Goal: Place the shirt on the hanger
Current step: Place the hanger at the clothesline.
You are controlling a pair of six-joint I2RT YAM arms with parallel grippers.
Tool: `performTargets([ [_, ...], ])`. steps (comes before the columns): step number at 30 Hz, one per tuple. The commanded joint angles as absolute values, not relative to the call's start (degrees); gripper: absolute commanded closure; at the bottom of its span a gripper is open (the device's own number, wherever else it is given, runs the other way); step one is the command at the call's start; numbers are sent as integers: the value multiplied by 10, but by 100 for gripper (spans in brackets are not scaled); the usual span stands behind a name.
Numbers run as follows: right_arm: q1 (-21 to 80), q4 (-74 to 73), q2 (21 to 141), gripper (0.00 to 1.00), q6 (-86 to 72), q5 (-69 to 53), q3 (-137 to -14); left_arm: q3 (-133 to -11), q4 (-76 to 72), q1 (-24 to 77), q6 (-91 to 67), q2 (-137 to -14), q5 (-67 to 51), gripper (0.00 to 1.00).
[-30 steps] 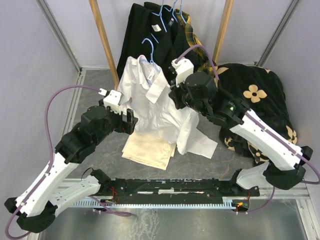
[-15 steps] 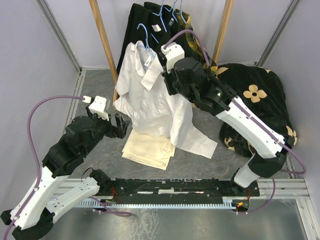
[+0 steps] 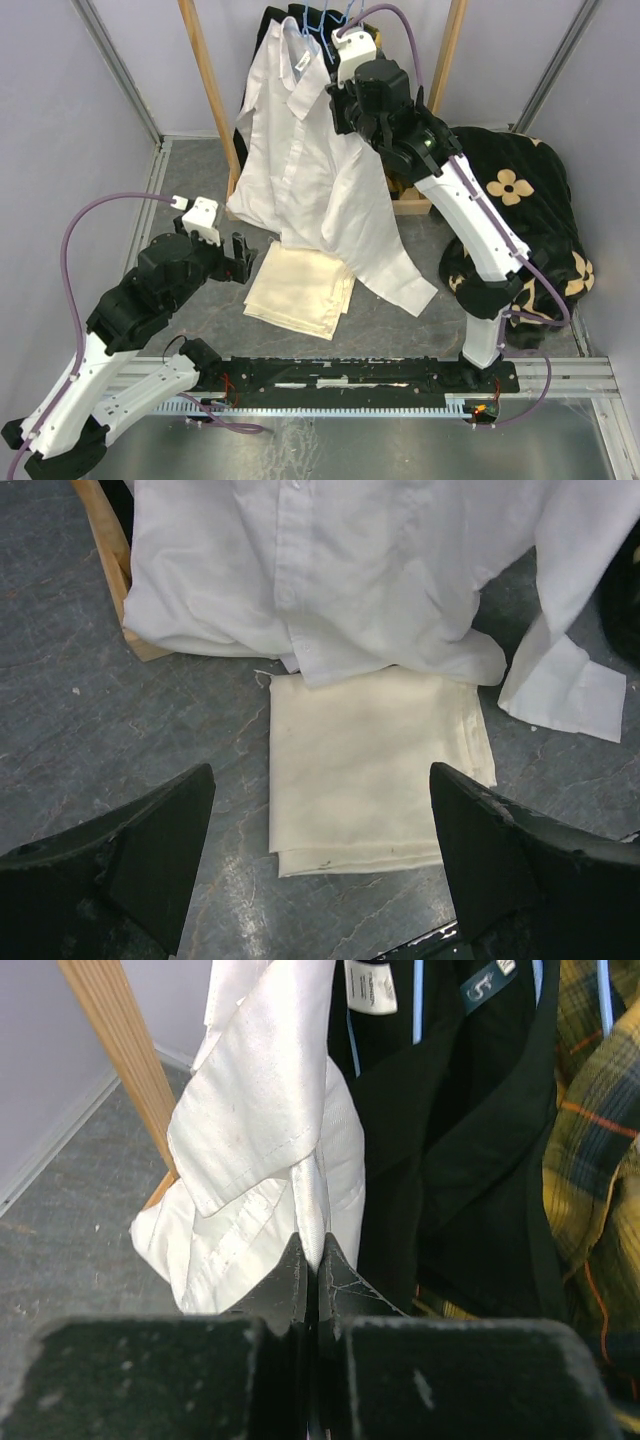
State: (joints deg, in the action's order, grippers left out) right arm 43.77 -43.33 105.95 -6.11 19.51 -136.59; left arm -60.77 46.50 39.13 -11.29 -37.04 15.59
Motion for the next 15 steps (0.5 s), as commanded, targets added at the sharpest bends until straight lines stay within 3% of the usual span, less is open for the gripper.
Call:
performTargets([
  [1,425,-368,1090,100,-43,168,-1437,-622,460,391,-127,-362,166,6],
  [15,400,-330,1191,100,-32,177,-1548,-632,483,391,-115,-354,180,6],
])
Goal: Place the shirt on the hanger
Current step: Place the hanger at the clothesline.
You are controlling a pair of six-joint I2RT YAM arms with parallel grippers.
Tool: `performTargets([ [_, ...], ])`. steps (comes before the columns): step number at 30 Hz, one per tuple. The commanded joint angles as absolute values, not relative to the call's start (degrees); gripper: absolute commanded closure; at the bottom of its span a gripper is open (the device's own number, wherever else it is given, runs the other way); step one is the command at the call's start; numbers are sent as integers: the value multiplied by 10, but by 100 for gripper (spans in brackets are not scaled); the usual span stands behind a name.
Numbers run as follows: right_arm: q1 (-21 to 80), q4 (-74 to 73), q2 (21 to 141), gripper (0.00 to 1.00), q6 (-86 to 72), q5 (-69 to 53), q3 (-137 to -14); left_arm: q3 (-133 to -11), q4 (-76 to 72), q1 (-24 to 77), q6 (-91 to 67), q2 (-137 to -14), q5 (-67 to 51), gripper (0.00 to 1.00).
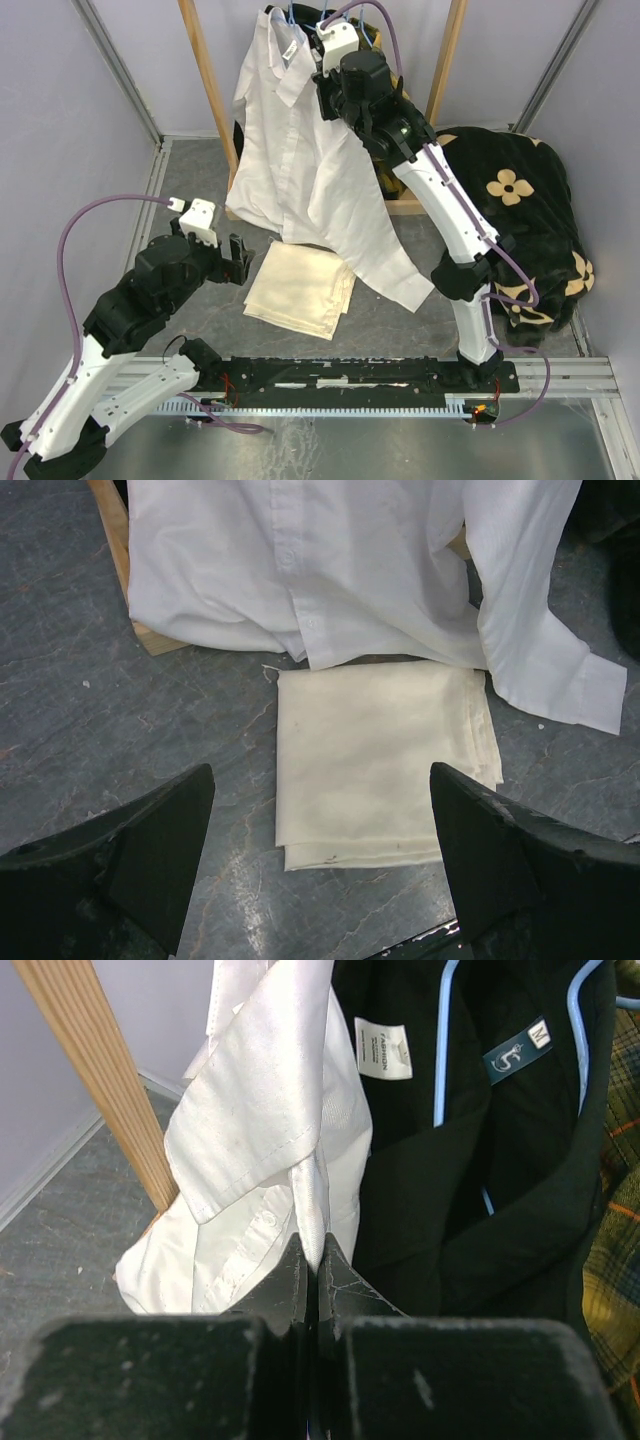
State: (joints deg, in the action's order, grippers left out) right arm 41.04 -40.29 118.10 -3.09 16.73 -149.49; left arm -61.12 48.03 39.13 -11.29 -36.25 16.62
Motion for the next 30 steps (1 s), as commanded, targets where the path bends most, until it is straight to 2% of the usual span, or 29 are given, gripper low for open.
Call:
performTargets([
  [1,396,-327,1196,100,-35,179,-1553,-634,485,392,-115,-353,181,6],
  [14,369,-300,1264,100,-70,177,-1593,-634,502,391,-120,-332,190,6],
  [20,370,-312,1263,100,-68,158,-1568,-625,500,391,-129,-327,189,6],
  [24,371,-299,1219,89,-55,134,-1508,-619,494,391,-136,-318,184,5],
  [30,371,-295,1126,48,-32,114,-1424,-606,469,391,-159,-309,166,5],
])
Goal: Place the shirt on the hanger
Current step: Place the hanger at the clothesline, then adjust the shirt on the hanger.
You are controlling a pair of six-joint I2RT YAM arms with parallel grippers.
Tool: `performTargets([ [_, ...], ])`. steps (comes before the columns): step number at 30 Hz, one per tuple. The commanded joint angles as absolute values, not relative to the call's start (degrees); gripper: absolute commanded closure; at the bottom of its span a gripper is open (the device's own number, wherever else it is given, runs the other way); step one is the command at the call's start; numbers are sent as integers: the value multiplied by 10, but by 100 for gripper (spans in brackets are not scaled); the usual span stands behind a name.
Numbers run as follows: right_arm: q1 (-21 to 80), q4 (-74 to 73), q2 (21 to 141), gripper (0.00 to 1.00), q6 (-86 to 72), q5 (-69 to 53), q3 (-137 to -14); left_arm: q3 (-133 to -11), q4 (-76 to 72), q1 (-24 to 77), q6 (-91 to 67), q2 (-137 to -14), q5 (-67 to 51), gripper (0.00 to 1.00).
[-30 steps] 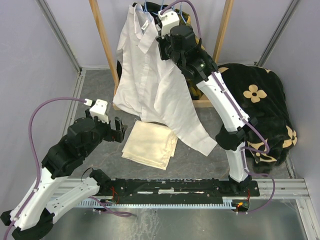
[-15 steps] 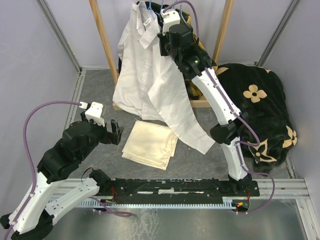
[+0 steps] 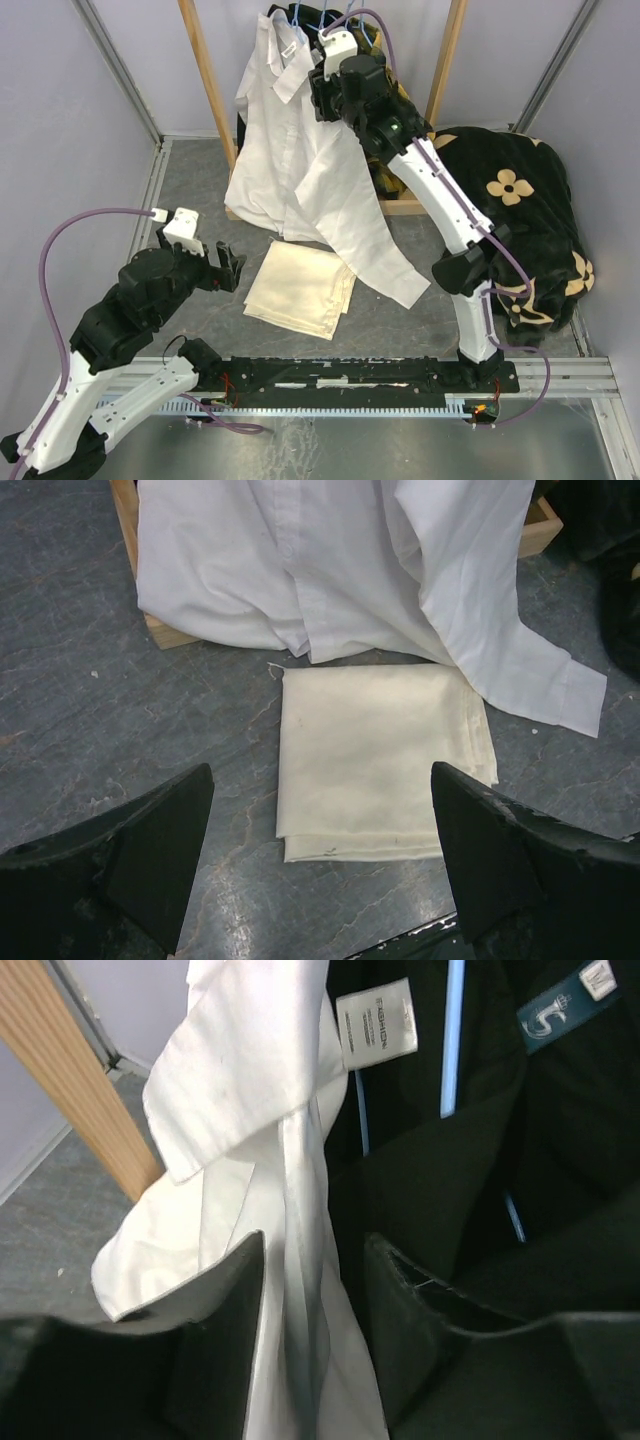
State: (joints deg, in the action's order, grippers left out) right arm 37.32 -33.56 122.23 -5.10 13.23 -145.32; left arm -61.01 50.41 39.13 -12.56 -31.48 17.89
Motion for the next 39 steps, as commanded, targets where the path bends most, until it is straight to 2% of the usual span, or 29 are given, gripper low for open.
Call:
performTargets([
  [1,371,-293,1097,43,-25,109,-1398,-604,467,391,-163,-311,161,4],
  [5,370,-295,1002,28,-8,97,-1304,-590,465,391,-182,-333,142,3],
  [12,371,-309,814,18,-11,52,-1077,-567,463,391,-221,-400,114,2],
  [22,370,-444,605,13,-153,140,-765,-557,479,391,-267,-483,135,1],
  [28,371,-588,610,1,-258,164,-703,-578,494,391,-302,-526,141,1],
  [35,371,-525,612,1,-271,103,-609,-580,451,391,-318,-536,141,1],
  [39,370,-513,651,1,-259,115,-588,-577,433,391,-323,-544,137,1],
])
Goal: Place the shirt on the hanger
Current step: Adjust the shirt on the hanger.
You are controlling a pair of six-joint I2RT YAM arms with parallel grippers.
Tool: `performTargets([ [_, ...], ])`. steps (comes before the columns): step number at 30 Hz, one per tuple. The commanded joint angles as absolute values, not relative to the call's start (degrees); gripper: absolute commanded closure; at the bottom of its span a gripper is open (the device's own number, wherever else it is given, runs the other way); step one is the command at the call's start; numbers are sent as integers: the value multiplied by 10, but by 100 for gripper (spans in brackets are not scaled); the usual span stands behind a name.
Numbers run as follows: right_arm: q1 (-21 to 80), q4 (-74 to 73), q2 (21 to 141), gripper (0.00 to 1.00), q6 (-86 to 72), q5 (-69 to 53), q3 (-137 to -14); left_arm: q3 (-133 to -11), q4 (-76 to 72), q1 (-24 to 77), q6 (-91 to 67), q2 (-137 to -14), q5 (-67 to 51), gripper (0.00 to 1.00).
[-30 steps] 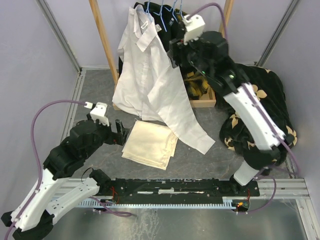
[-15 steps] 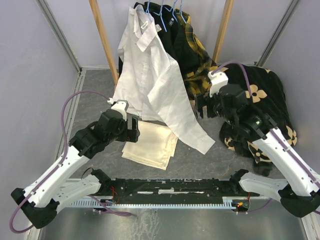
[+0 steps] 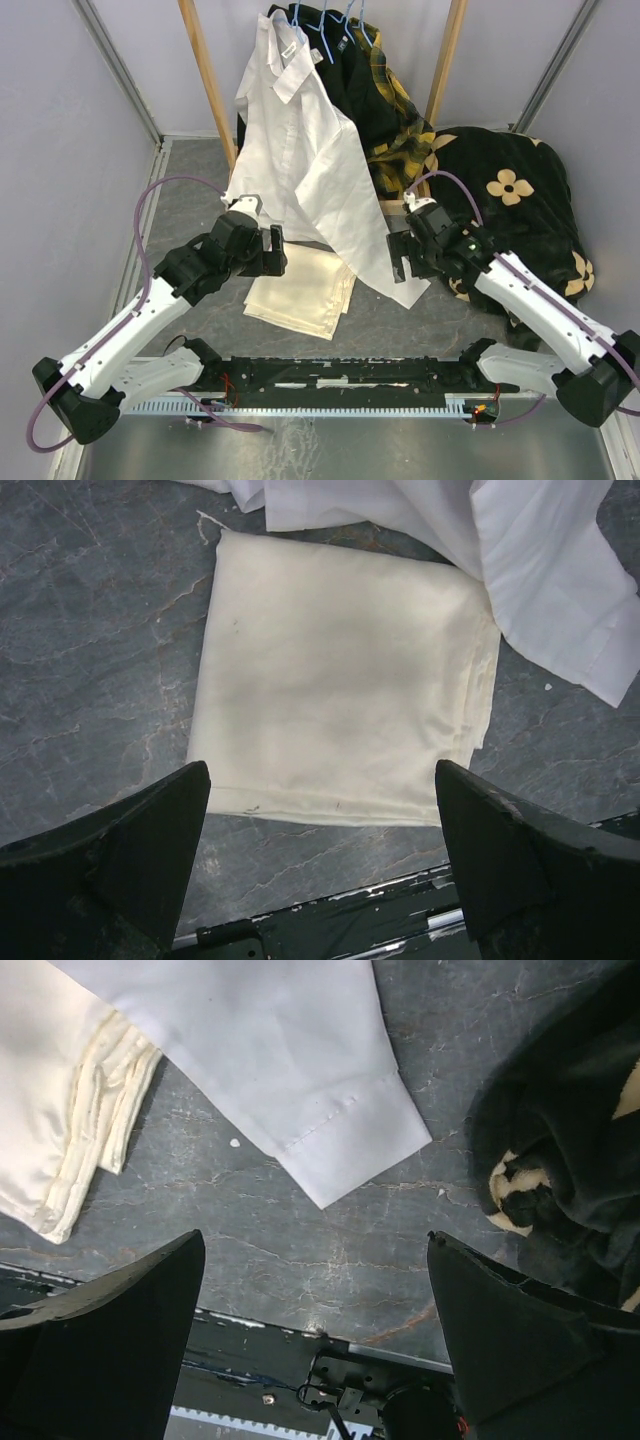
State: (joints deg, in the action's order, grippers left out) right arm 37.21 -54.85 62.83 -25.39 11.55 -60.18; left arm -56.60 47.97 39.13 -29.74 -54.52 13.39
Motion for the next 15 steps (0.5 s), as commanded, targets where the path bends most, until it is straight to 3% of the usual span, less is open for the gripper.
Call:
performTargets([
  [1,370,-506,656,1,-254,119,-579,-576,427,391,-324,-544,140,1],
  [15,371,-419,719,5,-262,121,-503,-546,364,391,-348,-513,265,0],
])
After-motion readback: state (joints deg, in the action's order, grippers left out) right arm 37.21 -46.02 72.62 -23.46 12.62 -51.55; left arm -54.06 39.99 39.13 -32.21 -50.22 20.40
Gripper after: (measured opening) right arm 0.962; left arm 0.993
